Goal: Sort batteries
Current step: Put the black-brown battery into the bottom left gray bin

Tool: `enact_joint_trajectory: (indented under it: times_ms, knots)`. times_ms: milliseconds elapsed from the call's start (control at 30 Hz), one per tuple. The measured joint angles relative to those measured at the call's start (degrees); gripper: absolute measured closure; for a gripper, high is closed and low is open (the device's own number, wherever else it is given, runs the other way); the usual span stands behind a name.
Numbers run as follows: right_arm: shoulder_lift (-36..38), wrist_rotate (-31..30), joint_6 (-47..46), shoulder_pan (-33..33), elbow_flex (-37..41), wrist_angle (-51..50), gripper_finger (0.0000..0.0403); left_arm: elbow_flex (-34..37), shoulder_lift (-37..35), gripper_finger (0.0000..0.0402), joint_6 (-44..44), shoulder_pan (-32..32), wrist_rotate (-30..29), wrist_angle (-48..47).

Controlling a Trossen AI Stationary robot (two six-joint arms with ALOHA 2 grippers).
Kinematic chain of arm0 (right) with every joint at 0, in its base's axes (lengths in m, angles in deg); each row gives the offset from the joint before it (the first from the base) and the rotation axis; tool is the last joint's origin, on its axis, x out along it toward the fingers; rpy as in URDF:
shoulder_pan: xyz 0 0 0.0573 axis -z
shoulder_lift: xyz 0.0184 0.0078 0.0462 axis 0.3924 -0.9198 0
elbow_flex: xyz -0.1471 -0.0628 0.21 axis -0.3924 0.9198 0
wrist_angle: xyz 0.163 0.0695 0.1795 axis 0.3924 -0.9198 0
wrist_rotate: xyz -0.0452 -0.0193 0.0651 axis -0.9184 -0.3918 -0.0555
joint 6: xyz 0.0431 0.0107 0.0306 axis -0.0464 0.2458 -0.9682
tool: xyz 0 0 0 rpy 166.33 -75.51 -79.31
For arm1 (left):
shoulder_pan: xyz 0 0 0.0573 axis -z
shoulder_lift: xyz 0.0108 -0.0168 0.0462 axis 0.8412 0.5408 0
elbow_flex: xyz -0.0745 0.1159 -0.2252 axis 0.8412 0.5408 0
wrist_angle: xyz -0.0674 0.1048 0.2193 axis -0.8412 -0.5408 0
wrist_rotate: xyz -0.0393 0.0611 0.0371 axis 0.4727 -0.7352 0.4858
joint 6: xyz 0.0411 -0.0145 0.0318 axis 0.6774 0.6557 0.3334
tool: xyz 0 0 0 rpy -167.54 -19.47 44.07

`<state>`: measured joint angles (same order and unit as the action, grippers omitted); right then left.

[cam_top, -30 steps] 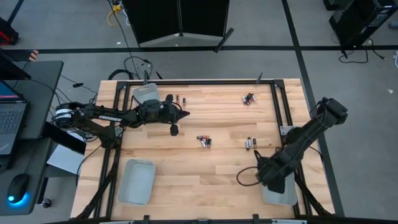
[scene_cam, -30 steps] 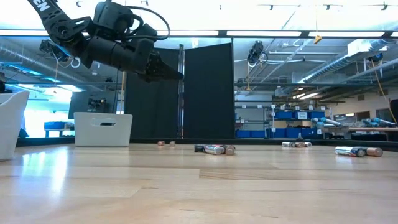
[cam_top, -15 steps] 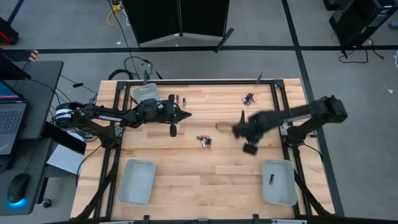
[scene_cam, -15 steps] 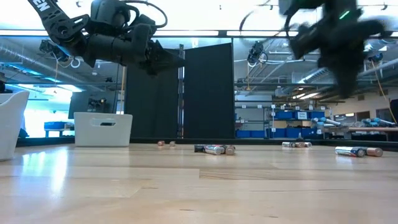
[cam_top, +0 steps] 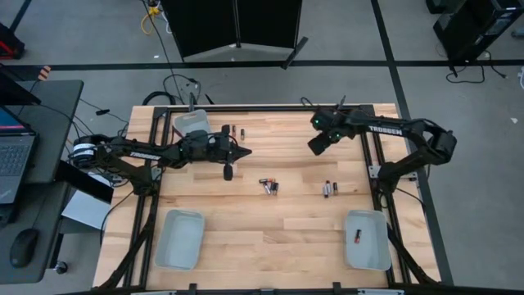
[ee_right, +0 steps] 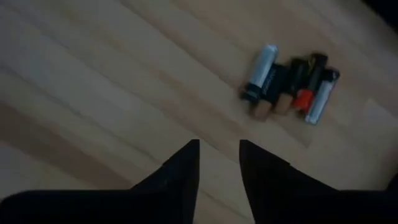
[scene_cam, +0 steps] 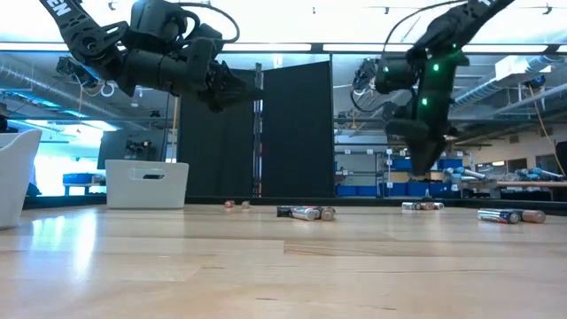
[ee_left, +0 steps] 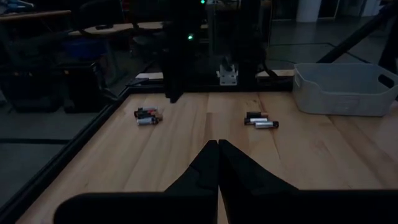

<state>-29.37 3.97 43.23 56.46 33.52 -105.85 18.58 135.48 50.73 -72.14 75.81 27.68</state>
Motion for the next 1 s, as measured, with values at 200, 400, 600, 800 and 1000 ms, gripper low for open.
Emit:
enact_joint_trajectory:
  times_ms: [200, 400, 600, 800, 1000]
  knots:
    - [0.00, -0.51, -1.99, 3.38, 4.09, 4.33, 0.0240, 0.00, 0.00, 0.0389, -0.01, 0.00, -0.07, -0.08]
    - [0.00, -0.59, -2.16, 5.44, 7.44, 11.93, 0.0240, 0.00, 0.00, 0.0389, -0.09, 0.00, -0.23, -0.12]
    - [-0.02, -0.35, -2.44, 7.10, 10.42, 16.15, 0.0249, 0.00, 0.00, 0.0389, -0.15, 0.00, -0.24, -0.23]
    - [-0.02, -0.35, -2.65, 8.11, 14.29, 21.78, 0.0256, 0.00, 0.00, 0.0389, -0.15, 0.00, -0.28, -0.23]
    - [-0.04, -2.04, -3.10, 8.24, 15.87, 25.53, 0.0262, 0.00, 0.00, 0.0389, -0.17, 0.00, -1.14, -0.21]
